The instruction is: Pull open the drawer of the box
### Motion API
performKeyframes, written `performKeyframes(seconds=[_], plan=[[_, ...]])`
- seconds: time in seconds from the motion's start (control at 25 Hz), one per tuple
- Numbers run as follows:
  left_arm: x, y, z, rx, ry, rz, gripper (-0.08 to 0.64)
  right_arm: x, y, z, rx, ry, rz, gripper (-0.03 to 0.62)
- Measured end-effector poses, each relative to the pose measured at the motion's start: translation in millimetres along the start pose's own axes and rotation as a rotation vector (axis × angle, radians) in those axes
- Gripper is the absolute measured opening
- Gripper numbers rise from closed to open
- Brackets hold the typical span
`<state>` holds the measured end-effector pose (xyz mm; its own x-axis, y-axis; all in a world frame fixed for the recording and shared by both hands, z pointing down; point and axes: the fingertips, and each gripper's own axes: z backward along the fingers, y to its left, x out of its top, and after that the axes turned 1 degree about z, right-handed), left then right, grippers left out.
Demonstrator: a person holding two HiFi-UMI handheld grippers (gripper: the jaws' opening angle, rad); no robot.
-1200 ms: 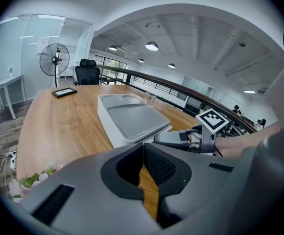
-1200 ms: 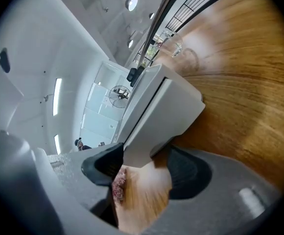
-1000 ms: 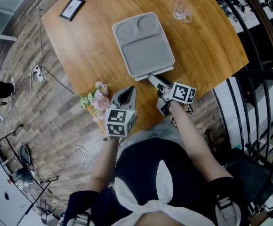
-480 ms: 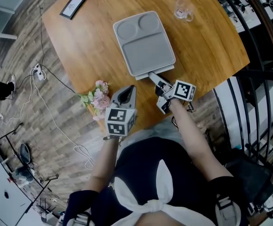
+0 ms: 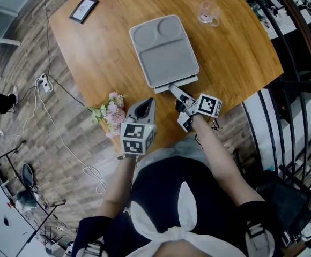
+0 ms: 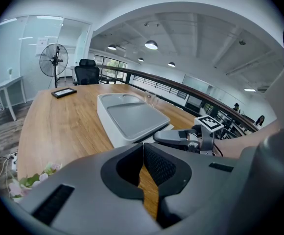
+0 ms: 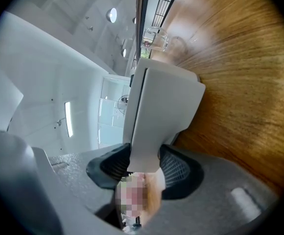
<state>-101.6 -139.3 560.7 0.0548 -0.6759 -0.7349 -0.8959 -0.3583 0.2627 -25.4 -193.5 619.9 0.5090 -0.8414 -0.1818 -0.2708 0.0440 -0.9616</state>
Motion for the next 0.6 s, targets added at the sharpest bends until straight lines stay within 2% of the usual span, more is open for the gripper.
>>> performKeyframes(seconds=[0.16, 0.28, 0.4, 0.52, 0.6], plan=[[2, -2, 2, -0.001, 0.005, 0.005, 0.018, -4, 1, 4, -0.002, 0.004, -0.008, 0.187], [-3, 0, 0, 0.000, 0.010, -0.010, 0.018, -9, -10, 10, -0.070, 0.009, -0.050, 0.186], [-4, -1, 1, 0.002, 0.011, -0.012, 0.018, -9, -3, 8, -0.025, 0.009, -0.025, 0.186], [2, -4, 2, 0.002, -0.002, -0.009, 0.018, -12, -4, 12, -0.044, 0.013, -0.036, 0.187], [0, -6, 2, -0.002, 0.004, -0.013, 0.018, -12, -2, 12, -0.025, 0.015, -0.022, 0.187]])
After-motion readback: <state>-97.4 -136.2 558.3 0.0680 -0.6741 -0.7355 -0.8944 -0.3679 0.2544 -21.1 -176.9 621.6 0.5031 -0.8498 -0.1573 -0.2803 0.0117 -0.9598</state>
